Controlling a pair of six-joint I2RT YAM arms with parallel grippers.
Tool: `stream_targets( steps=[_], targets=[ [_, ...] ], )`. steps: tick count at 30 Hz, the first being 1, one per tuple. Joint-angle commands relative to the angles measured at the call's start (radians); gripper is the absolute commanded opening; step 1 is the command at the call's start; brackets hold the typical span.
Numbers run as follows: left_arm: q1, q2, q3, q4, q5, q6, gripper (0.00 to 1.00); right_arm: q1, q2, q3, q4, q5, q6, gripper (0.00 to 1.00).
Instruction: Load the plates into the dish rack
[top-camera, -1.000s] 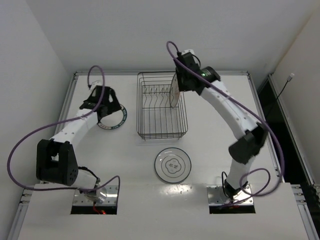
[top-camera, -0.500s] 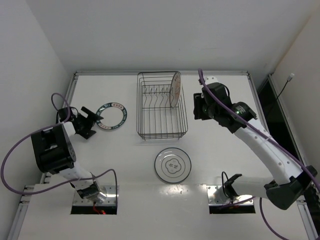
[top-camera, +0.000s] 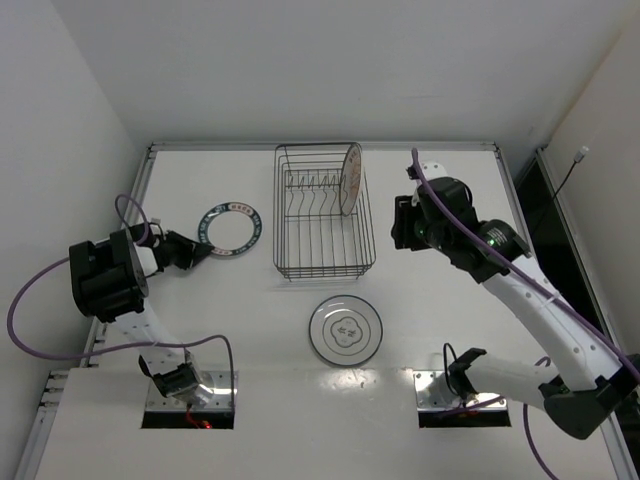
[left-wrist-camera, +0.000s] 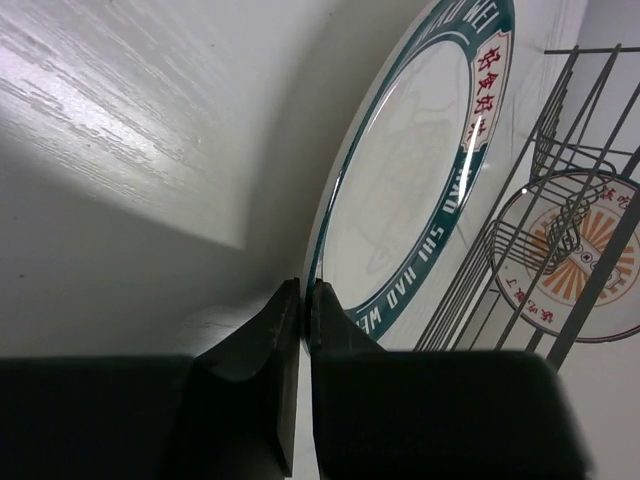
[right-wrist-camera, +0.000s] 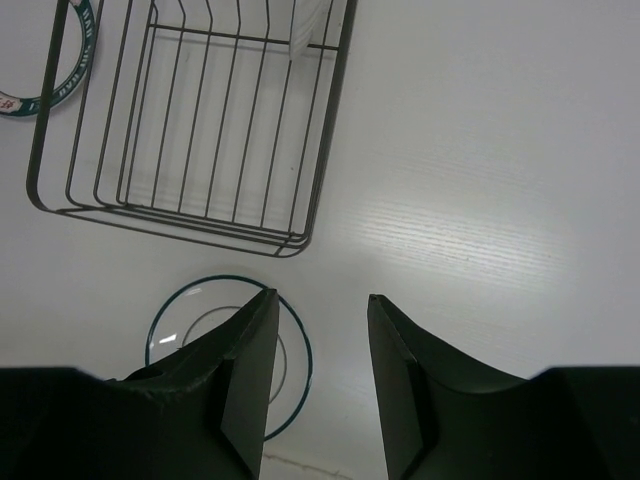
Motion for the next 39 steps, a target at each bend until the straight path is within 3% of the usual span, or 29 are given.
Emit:
stream_targets(
  steps=[1,6,11,12,14,16,18,21,30,32,36,39],
  targets=[
    [-0.003,-0.045,-0.013,-0.033,-0.038,0.059,0.0,-0.005,-0.039,-0.014,0.006,-0.004,0.007,0.38],
    [-0.003,-0.24,0.007,-0.096,-0.079,0.104,0.0,-0.005,-0.057,0.004,-0.021,-0.03,-0.002,0.38],
    [-0.01,-0.41,0.025,-0.052,0.138,0.153,0.0,-0.014,-0.148,-0.105,0.217,-0.304,-0.002,0.7],
    [-0.048,-0.431,-0.006,0.079,0.171,0.101,0.0,-0.014,-0.148,-0.143,0.266,-0.349,0.015,0.73],
    [-0.073,-0.47,-0.054,0.18,0.26,0.06,0.0,-0.023,-0.131,-0.166,0.387,-0.465,0.061,0.74],
    [-0.123,-0.499,-0.097,0.383,0.349,-0.054,0.0,-0.032,-0.07,-0.179,0.479,-0.557,0.094,0.74],
    [-0.166,-0.499,-0.097,0.413,0.37,-0.065,0.0,-0.032,-0.033,-0.189,0.556,-0.638,0.11,0.74],
    [-0.232,-0.508,-0.111,0.528,0.419,-0.133,0.0,-0.042,0.045,-0.206,0.714,-0.663,0.139,0.74],
    [-0.34,-0.562,-0.121,0.622,0.471,-0.177,0.0,-0.084,0.283,-0.111,0.84,-0.692,0.162,0.74],
    [-0.355,-0.562,-0.121,0.656,0.484,-0.191,0.0,-0.085,0.325,-0.093,0.872,-0.726,0.189,0.7],
    [-0.394,-0.544,-0.121,0.665,0.496,-0.204,0.0,-0.106,0.383,-0.071,0.932,-0.792,0.242,0.01],
    [-0.394,-0.534,-0.121,0.65,0.487,-0.215,0.03,-0.106,0.368,-0.05,0.883,-0.714,0.242,0.0]
  ],
)
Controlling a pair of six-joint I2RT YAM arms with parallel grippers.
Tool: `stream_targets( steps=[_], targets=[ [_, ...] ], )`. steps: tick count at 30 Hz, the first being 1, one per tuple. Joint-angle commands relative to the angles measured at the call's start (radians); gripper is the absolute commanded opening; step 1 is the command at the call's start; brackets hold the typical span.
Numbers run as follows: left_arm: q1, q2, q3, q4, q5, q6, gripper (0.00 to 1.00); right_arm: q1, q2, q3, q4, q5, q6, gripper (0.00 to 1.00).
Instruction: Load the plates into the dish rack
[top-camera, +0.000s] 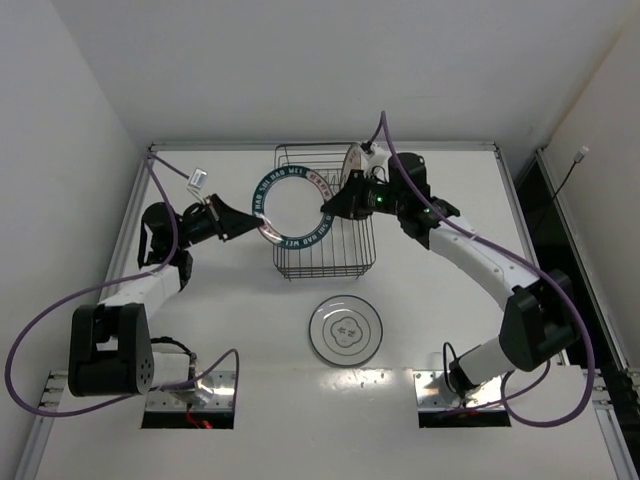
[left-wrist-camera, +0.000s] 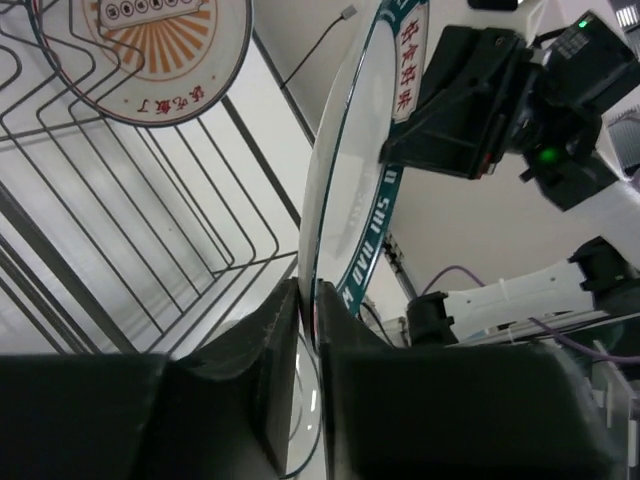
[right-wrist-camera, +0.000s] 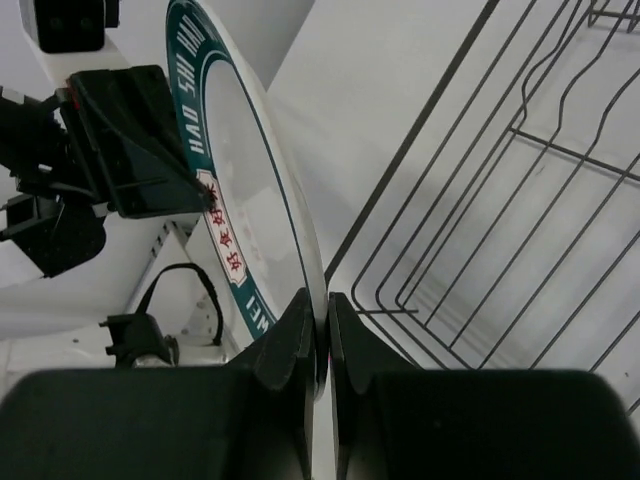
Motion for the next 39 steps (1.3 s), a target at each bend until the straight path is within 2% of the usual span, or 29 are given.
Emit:
stream_targets(
  steps=[1,2,3,4,5,6,7,9,12,15,16,20,27,39],
  targets=[
    [-0.024,-0.012,0.028,0.001,0.058,0.048,0.11,-0.011,-0.046,0.073,0.03,0.101,-0.01,0.0],
    [-0.024,-0.012,0.046,-0.09,0.018,0.107,0.46,-0.011,-0.058,0.091,-0.069,0.208,-0.033,0.0],
    [-0.024,-0.012,0.091,-0.297,-0.016,0.238,0.62,-0.011,-0.058,0.157,-0.137,0.346,-0.044,0.0],
    [-0.024,-0.012,0.114,-0.299,-0.059,0.239,0.74,-0.011,-0.058,0.199,-0.207,0.423,-0.054,0.0],
    [-0.024,-0.024,0.135,-0.485,-0.108,0.347,0.82,-0.011,-0.058,0.243,-0.276,0.503,-0.064,0.0],
    [-0.024,-0.044,0.148,-0.535,-0.195,0.375,0.92,0.006,-0.046,0.326,-0.389,0.584,-0.086,0.0],
    [-0.024,-0.056,0.148,-0.567,-0.23,0.394,0.94,0.016,-0.032,0.366,-0.434,0.706,-0.1,0.0],
    [-0.024,-0.067,0.166,-0.652,-0.327,0.434,0.98,0.026,0.042,0.496,-0.525,0.813,-0.132,0.0],
    [-0.024,-0.093,0.177,-0.701,-0.401,0.455,0.98,0.035,0.147,0.669,-0.706,0.988,-0.189,0.0],
    [-0.024,-0.102,0.177,-0.736,-0.433,0.465,0.98,0.069,0.352,0.855,-0.83,1.089,-0.231,0.0],
    [-0.024,-0.102,0.177,-0.737,-0.433,0.465,0.98,0.069,0.395,0.945,-0.858,1.111,-0.231,0.0],
    [-0.024,-0.102,0.186,-0.746,-0.452,0.465,0.98,0.079,0.561,1.128,-0.979,1.203,-0.245,0.0],
    [-0.024,-0.102,0.186,-0.746,-0.461,0.474,0.98,0.111,0.624,1.139,-0.958,1.321,-0.271,0.0],
    [-0.024,-0.084,0.186,-0.737,-0.461,0.465,0.98,0.153,0.779,1.179,-0.956,1.338,-0.291,0.0]
  ],
)
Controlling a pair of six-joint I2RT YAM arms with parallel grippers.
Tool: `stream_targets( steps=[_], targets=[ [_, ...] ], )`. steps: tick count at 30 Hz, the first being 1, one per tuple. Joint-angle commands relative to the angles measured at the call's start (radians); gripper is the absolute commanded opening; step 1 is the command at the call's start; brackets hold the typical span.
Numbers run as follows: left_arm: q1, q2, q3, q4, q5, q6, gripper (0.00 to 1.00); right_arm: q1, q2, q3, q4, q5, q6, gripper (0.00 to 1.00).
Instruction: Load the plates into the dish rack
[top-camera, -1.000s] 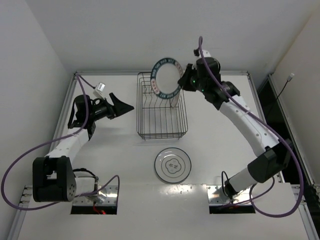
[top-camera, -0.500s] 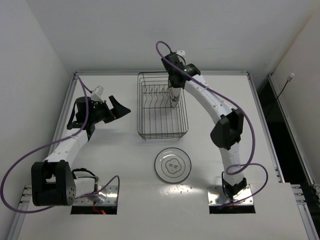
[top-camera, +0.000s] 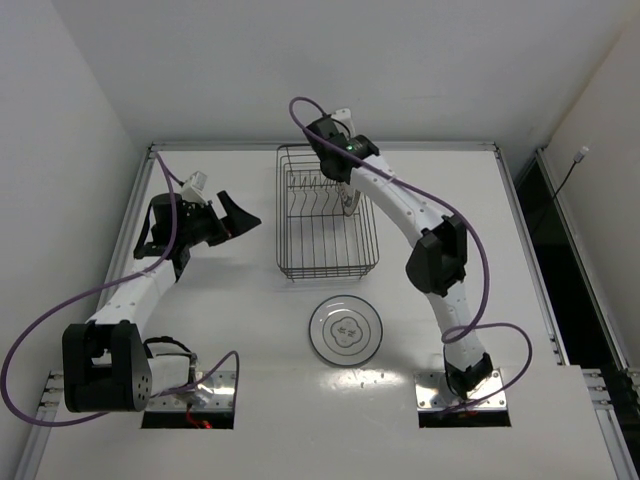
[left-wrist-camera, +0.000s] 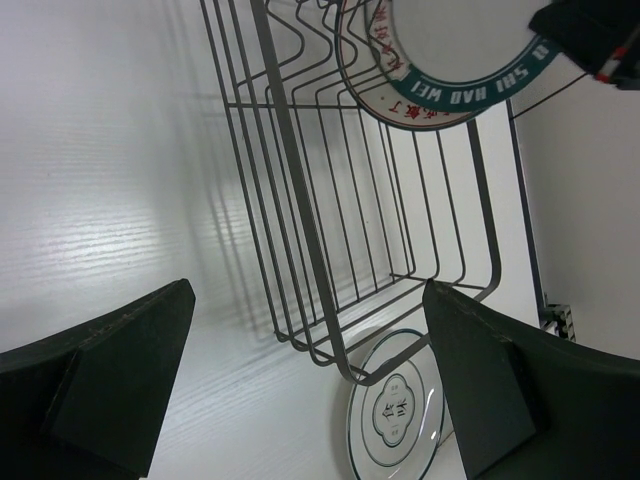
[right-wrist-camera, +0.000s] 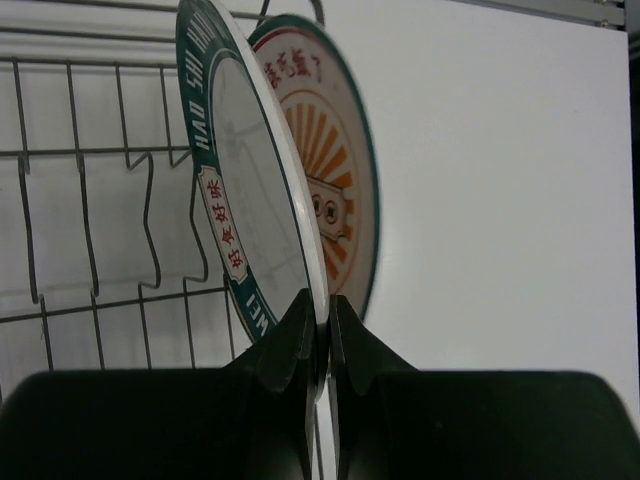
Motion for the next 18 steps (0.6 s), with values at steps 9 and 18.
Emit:
stream_targets(
  steps=[9,18],
  targets=[
    [-0.002,0.003,0.04,0.017,-0.003,0.012,0.98,0.013,0.069,0.039,-0.045,-0.079,0.026,0.04],
    [0.018,0.003,0.04,0.017,0.028,0.012,0.98,0.002,-0.164,0.072,-0.186,-0.243,-0.019,0.58]
  ],
)
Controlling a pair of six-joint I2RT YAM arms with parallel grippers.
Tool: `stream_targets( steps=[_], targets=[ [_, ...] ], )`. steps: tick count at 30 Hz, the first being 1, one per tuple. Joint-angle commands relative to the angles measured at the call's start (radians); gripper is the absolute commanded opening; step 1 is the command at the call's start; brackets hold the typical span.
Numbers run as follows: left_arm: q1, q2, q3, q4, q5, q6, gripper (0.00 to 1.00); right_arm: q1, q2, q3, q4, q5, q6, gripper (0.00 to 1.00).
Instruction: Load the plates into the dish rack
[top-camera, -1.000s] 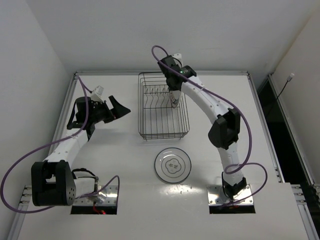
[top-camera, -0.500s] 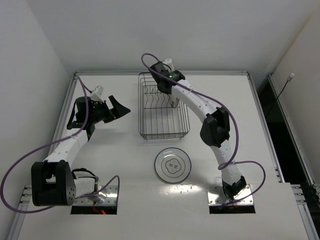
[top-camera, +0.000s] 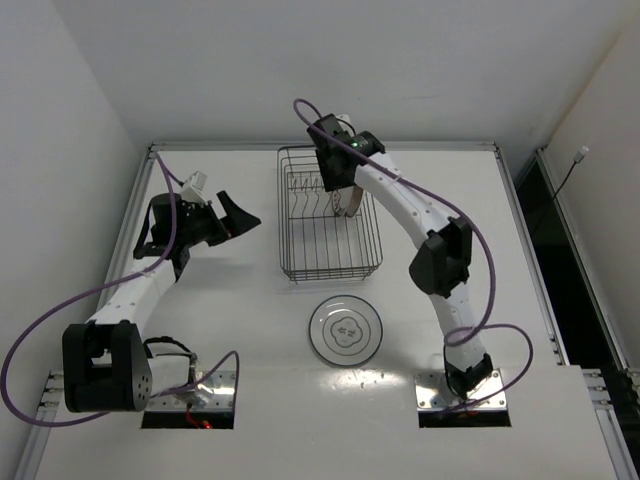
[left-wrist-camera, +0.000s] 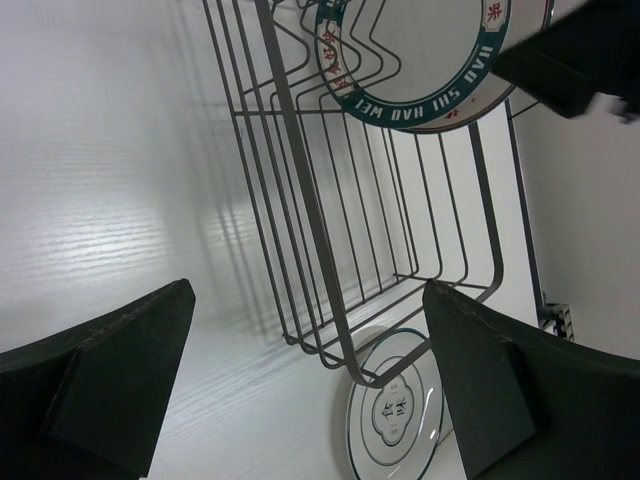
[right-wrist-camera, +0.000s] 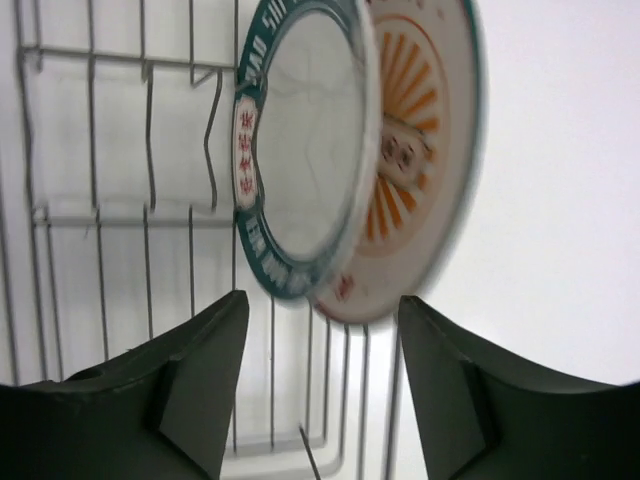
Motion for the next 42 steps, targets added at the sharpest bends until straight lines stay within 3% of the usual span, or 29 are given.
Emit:
stream_targets(
  steps=[1,3,4,5,9,11,15,19,23,29,37,42],
  targets=[
    [0.01,0.003,0.04,0.017,0.022,0.012,0.98,0.002,-0.235,0.025,-0.117,-0.047,-0.013,0.59],
    [0.01,0.003,0.04,0.017,0.022,0.012,0.98,0.002,-0.36,-0.149,-0.117,-0.06,-0.003,0.59],
    [0.01,0.003,0.04,0.017,0.022,0.012,0.98,-0.007,-0.521,-0.245,-0.086,-0.13,0.01,0.61],
    [0.01,0.003,0.04,0.017,0.022,0.012,0.98,-0.007,-0.609,-0.46,0.005,-0.199,0.01,0.61],
    [0.01,0.003,0.04,0.008,0.022,0.012,0.98,-0.081,-0.996,-0.935,0.138,-0.538,0.102,0.62],
    [0.019,0.003,0.04,0.008,0.022,0.012,0.98,-0.105,-1.169,-1.172,0.164,-0.602,0.136,0.64],
    [0.02,0.003,0.04,0.008,0.013,0.012,0.98,-0.187,-1.279,-1.487,0.23,-0.825,0.173,0.64],
    [0.02,0.003,0.04,0.008,0.013,0.012,0.98,-0.28,-1.189,-1.699,0.386,-0.993,0.159,0.64],
    [0.02,0.003,0.04,0.008,0.013,0.012,0.98,-0.363,-1.042,-1.72,0.457,-1.119,0.11,0.62],
    [0.029,0.012,0.04,0.017,0.024,0.003,0.98,-0.383,-0.787,-1.732,0.635,-1.266,0.084,0.6],
    [0.029,0.012,0.04,0.017,0.033,0.003,0.98,-0.316,-0.635,-1.62,0.626,-1.171,0.084,0.58],
    [0.029,0.012,0.04,0.008,0.024,0.003,0.98,-0.317,-0.555,-1.589,0.626,-1.197,0.066,0.02]
  ],
)
